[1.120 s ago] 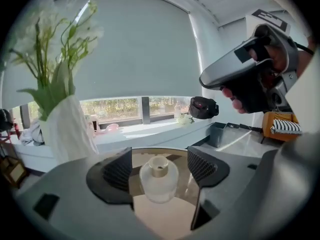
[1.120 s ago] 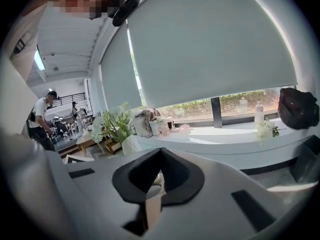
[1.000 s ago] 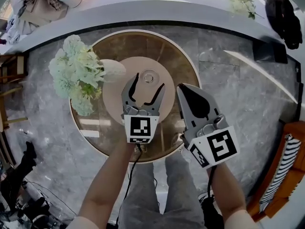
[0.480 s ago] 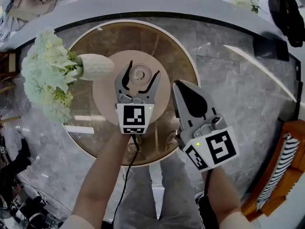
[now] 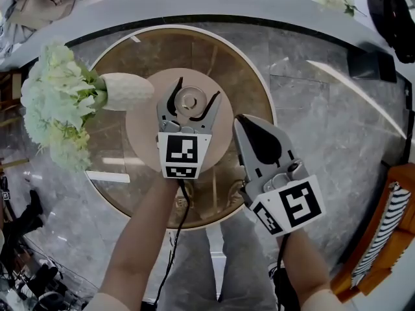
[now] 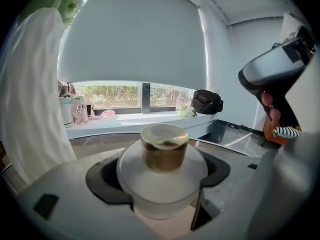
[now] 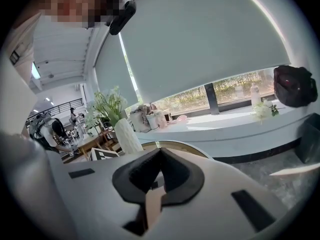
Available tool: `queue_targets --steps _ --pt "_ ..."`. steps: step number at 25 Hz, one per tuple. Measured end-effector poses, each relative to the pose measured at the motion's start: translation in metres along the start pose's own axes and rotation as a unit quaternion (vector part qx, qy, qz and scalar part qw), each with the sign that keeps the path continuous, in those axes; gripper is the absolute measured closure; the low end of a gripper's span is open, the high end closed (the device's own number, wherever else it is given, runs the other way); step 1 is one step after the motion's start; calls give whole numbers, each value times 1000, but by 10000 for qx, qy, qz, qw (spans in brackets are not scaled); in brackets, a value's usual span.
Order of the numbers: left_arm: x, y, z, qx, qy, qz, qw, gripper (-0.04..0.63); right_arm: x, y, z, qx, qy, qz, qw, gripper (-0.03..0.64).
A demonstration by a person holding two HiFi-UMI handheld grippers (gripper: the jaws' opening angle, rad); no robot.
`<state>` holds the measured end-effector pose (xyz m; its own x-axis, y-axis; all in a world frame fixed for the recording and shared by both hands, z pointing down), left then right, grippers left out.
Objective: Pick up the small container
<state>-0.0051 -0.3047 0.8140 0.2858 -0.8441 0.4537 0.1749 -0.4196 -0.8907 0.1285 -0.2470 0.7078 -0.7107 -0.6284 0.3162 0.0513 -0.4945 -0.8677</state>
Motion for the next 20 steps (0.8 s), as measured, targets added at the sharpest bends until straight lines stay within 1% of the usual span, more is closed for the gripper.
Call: queue_targets --steps 6,9,17,20 --pt "0 1 0 160 29 -24 9999 259 -1 -3 -1 15 -8 -3 10000 612" --pt "0 0 0 234 -33 -21 9997 259 -2 -5 0 20 -18 -28 10000 612" --pt "-13 -1 -3 183 -166 112 9996 259 -3 -3 -1 -15 -34 -46 10000 612" --pt "-22 5 0 354 -271 219 9988 259 -3 -1 -4 -39 -48 -45 10000 612"
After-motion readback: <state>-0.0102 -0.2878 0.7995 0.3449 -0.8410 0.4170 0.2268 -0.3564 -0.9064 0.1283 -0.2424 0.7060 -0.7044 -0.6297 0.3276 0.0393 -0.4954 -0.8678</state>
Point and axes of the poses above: the fingertips, and each gripper's own axes: x forward along the fingers, z to its right, y out of its top, the point moved 8 cm from there along -x, backward along the fingers, and after that the axes turned 11 degrees about y, right-handed, at the moved point
